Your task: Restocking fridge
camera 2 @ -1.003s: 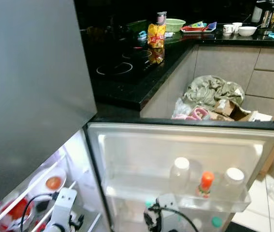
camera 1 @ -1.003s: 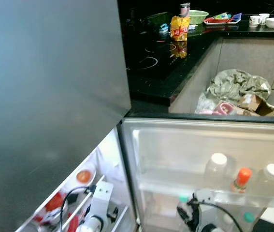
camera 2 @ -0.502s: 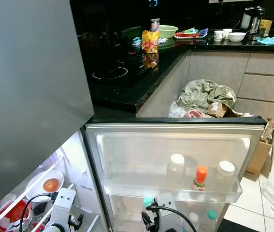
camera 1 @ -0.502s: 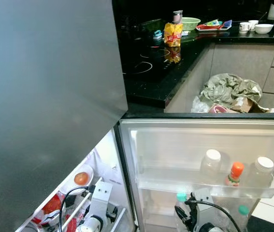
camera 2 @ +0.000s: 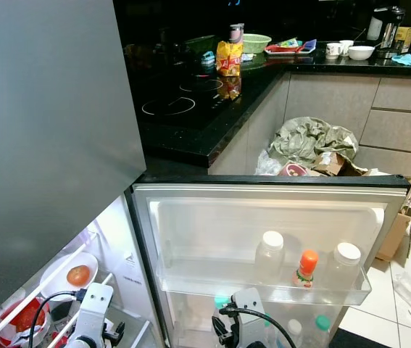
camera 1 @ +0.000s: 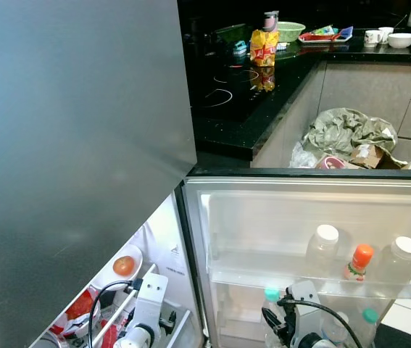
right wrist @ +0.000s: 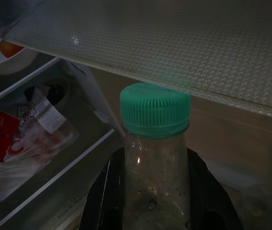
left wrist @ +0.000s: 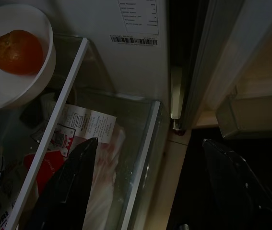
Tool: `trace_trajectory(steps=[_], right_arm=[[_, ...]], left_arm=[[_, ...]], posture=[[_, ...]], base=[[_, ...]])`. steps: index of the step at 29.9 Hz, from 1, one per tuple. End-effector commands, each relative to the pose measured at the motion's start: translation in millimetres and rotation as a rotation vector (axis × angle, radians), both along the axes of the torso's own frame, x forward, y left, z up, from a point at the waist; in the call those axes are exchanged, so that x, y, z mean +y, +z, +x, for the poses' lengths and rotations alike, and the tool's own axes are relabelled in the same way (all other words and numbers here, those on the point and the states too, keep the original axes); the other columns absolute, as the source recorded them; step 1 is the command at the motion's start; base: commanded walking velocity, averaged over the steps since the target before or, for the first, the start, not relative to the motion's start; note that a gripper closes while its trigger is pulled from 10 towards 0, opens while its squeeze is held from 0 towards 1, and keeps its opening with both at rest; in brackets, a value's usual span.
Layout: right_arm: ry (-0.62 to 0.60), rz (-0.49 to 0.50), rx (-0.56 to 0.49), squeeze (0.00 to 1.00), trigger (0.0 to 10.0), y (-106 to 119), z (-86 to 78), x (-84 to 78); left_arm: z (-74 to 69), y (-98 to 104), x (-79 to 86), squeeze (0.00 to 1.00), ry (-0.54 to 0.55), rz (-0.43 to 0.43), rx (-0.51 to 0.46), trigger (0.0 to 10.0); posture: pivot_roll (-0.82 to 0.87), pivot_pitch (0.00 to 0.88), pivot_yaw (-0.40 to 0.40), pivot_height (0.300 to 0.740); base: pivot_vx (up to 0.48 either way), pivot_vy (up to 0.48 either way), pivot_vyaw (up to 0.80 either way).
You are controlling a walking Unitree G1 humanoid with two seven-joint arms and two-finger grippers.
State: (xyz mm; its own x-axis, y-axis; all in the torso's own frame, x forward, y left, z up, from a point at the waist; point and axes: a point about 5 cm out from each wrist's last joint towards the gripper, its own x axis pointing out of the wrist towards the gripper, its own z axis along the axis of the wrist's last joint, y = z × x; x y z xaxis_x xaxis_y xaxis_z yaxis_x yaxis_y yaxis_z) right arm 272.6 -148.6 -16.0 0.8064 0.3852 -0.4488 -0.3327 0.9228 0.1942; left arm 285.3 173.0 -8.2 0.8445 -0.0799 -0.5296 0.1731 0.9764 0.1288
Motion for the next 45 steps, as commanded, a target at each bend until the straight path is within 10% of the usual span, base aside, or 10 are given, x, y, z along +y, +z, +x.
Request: trace_trajectory(steps=[1, 36, 45], right_arm=[[0.003, 0.0, -0.017, 0.0, 10.0, 2, 1.7, 3.1], [0.139, -0.03, -0.077, 0.0, 10.0, 9, 6.2, 19.3], [0.148, -0.023, -0.163, 0.0, 10.0, 18, 8.9, 18.1]], left_arm=[[-4.8, -4, 5.0, 0.0, 0.014, -0.005, 0.014, 10.0], [-10.9, 1, 6.4, 0.0, 0.022, -0.068, -0.084, 10.0], [-13.6, 21, -32.6, 0.0, -0.383, -0.259, -0.179, 10.0]], posture=[[-0.02, 0.085, 0.092, 0.675], [0.01, 0.123, 0.03, 0.635], [0.01, 0.123, 0.043, 0.63]], base=[[0.0, 0.0, 0.0], [0.0, 0.0, 0.0], [0.0, 0.0, 0.0]])
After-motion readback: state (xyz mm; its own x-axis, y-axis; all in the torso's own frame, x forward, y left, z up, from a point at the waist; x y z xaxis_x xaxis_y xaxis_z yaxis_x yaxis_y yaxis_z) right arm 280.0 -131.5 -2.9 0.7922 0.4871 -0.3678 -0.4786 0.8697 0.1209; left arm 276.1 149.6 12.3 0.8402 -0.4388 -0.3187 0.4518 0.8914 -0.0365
